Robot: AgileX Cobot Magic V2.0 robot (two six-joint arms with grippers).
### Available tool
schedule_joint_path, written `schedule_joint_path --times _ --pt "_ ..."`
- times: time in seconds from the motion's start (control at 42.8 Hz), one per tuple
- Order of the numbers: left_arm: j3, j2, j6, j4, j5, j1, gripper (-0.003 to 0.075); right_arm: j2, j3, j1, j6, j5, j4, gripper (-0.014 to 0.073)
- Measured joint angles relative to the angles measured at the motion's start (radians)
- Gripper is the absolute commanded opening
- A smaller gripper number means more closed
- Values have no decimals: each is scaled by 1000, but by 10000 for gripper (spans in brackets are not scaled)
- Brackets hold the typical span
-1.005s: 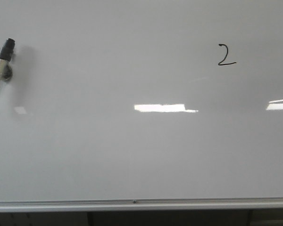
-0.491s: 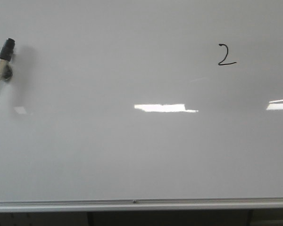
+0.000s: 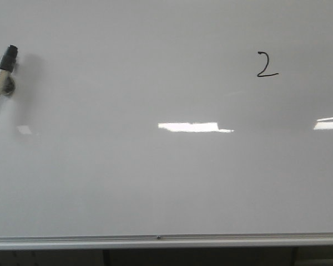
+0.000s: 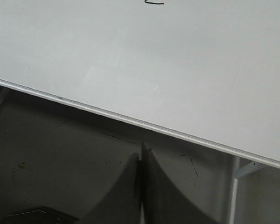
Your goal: Write number 2 on whiteboard
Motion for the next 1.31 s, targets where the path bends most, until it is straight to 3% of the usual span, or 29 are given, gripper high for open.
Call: schedule_joint_path --times 0.164,0.397,0.584,0.911,1.308 --pt "127 -112 0 20 -92 157 -20 0 0 0 0 0 0 -68" --pt "496 -362 0 18 -441 389 -20 0 0 0 0 1 0 -68" --pt "755 -531 0 -10 -664 504 -20 0 0 0 0 2 0 -68" --pt "926 -645 0 -51 -727 578 -20 0 0 0 0 4 0 -68" --pt "931 -645 0 -73 -806 580 -20 -2 0 0 0 8 0 -68"
